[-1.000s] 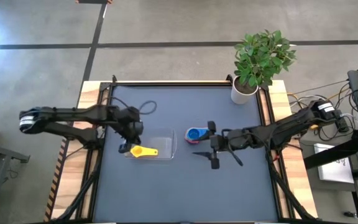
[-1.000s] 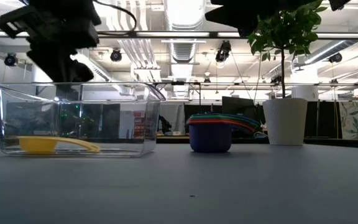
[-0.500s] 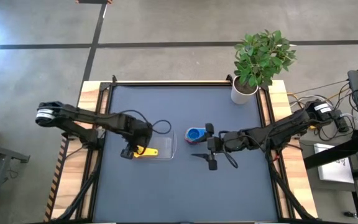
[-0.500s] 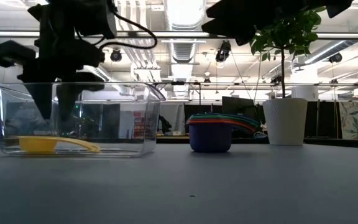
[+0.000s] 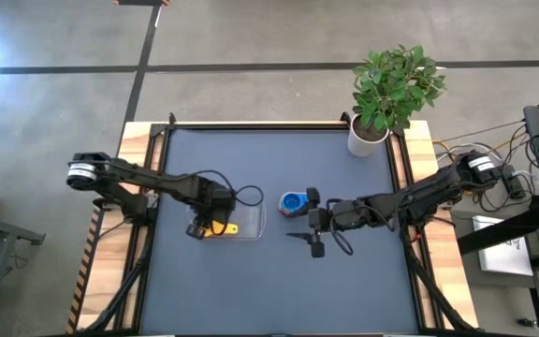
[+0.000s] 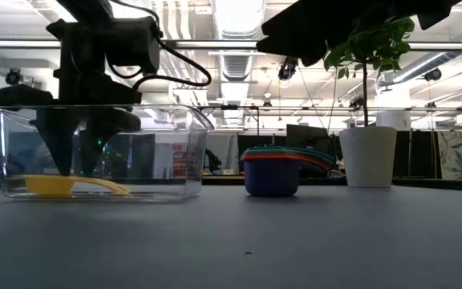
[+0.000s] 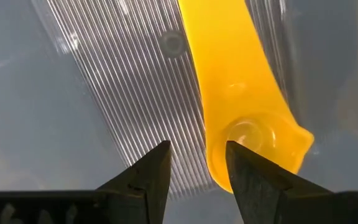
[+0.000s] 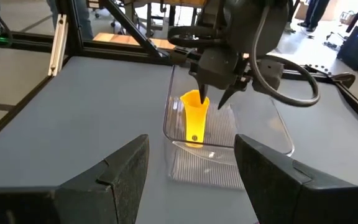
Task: Nest measuring cups in basket
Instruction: Stack the yellow measuring cup on the top of the blue measuring cup
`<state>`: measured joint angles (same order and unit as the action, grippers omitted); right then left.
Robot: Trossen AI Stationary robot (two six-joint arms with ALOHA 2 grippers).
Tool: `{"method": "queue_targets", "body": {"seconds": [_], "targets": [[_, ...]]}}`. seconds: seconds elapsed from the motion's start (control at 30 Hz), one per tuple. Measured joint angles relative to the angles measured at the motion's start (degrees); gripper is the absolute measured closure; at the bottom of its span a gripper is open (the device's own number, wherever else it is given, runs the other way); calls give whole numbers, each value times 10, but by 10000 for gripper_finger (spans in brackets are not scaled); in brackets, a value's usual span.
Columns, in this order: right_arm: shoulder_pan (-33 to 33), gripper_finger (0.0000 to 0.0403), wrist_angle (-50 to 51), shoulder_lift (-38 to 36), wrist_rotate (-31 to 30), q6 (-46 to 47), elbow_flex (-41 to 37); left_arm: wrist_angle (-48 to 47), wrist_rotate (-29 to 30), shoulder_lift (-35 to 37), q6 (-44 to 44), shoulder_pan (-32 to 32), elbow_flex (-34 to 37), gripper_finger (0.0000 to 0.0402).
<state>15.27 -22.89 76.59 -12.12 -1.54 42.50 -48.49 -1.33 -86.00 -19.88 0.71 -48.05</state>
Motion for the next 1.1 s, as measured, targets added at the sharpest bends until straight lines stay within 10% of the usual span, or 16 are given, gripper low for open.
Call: {"method": "queue_targets", "body": {"seconds": [1.1], "targets": [[0,177,0,1,0,1,1,-69,5,-8,-105,-2,-52,266]]}}
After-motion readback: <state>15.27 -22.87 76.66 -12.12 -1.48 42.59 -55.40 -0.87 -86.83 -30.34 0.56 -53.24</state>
